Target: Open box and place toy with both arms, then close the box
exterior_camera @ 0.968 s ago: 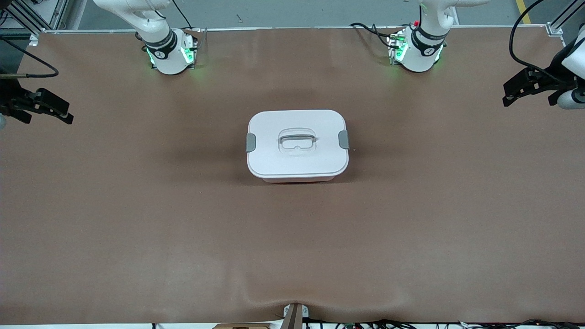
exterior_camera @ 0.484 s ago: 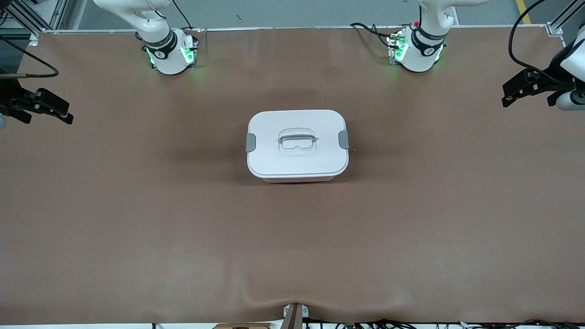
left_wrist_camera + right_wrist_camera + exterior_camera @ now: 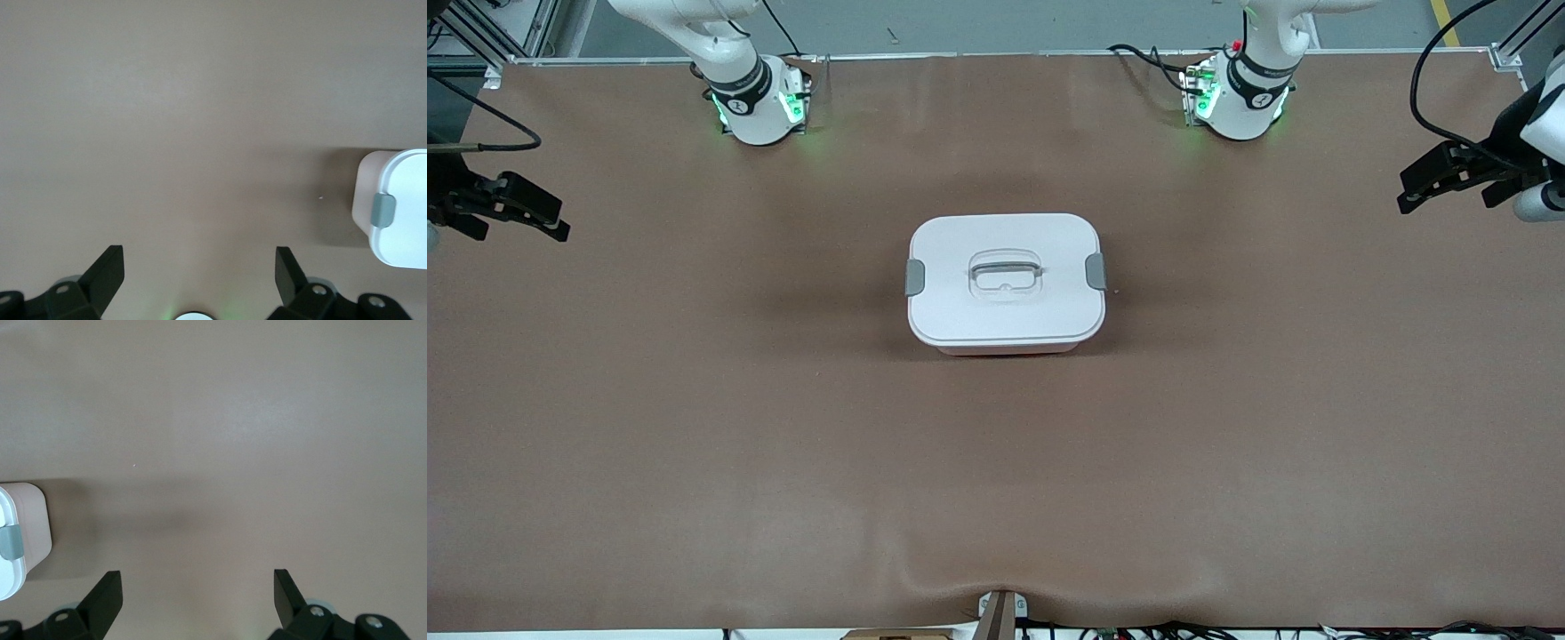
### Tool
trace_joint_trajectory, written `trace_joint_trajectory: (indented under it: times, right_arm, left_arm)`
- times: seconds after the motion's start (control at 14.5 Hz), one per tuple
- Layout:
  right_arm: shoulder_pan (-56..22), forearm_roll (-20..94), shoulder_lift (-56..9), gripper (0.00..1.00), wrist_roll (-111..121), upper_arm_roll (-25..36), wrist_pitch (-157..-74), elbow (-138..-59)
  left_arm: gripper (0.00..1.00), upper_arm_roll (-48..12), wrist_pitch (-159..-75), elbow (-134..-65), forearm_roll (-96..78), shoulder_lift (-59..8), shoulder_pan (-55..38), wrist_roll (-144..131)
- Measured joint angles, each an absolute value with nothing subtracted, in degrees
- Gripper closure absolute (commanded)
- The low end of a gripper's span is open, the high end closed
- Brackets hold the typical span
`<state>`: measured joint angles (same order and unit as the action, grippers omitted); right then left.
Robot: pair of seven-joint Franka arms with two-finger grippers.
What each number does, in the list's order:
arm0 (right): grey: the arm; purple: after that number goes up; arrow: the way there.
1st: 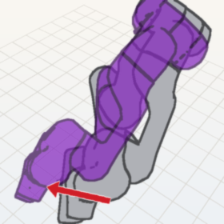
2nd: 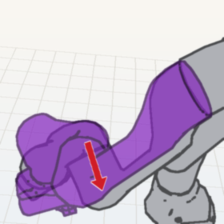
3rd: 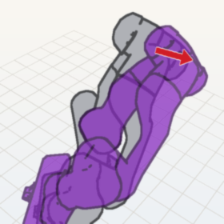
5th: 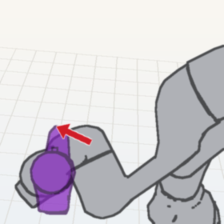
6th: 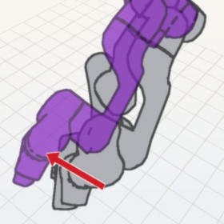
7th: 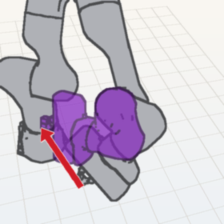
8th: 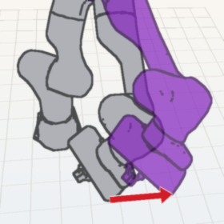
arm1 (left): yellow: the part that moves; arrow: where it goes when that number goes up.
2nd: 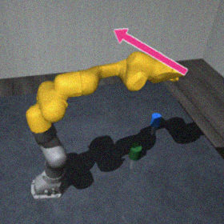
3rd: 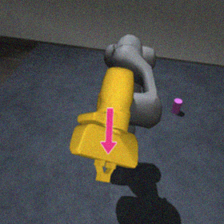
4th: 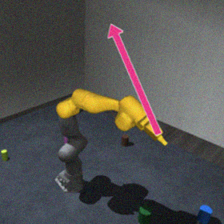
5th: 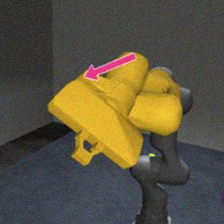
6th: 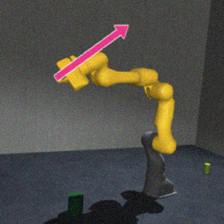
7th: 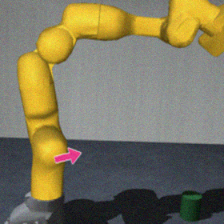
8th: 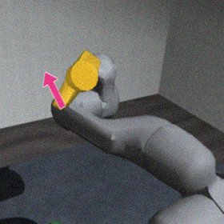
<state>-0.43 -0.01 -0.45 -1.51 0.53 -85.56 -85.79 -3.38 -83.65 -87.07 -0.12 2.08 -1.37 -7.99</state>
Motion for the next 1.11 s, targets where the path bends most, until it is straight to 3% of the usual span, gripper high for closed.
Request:
trace_joint_trajectory:
  times: [1.11]
  right_arm:
    - [-0.42, -0.01, -0.45, 0.0, -1.51, 0.62, -85.41, -85.79]
  left_arm:
    - [0.0, -3.36, -83.73, -87.1, -0.7, 1.48, -0.19, -8.04]
